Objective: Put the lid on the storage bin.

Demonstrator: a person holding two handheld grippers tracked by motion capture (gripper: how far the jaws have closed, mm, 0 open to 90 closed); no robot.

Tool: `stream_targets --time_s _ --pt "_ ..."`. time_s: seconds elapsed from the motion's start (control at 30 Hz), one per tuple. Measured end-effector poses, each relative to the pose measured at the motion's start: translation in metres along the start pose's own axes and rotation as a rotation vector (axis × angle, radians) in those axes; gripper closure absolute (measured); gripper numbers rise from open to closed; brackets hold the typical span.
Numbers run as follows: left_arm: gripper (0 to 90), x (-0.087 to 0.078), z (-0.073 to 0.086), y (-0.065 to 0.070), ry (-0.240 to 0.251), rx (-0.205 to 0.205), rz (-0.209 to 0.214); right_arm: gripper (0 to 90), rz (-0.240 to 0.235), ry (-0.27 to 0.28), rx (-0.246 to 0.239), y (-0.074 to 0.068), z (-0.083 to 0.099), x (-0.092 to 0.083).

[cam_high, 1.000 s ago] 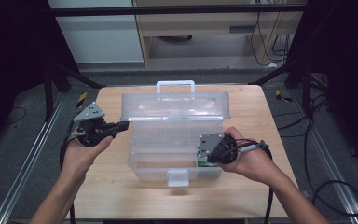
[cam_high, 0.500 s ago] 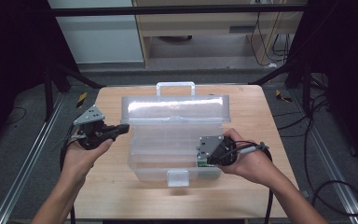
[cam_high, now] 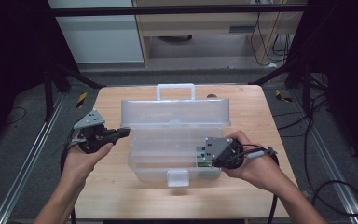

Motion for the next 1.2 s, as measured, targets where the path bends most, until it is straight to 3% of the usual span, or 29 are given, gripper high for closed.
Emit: stream_targets --time_s 0.27,0.4,0.5,0.8,1.2 --pt "90.0 0.001 0.007 0.004 -0.007 0.016 -0.006 89.2 0.07 0.01 0.051 -0.006 0.014 -0.019" --pt "90.0 0.001 0.01 0.005 -0.008 0.017 -0.003 89.8 0.084 0.006 0.056 -0.008 0.02 -0.023" --pt "90.0 0.002 0.014 0.006 -0.011 0.014 0.001 89.9 0.103 0.002 0.088 -0.009 0.033 -0.028" --pt "90.0 0.003 0.021 0.009 -0.006 0.016 -0.008 90.0 0.148 0.018 0.162 -0.006 0.057 -0.031" --pt "90.0 0.001 0.03 0.01 0.018 0.005 -0.024 90.0 0.197 0.032 0.226 -0.002 0.079 -0.033"
Point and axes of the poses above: each handheld gripper's, and its own axes: x roughly forward along the jaws, z roughly out of its underside, y roughly to its right, the point moved 9 cm from there along x, roughly forward along the jaws, and after that the axes turned 14 degrees about -z, right-handed, at the moved point
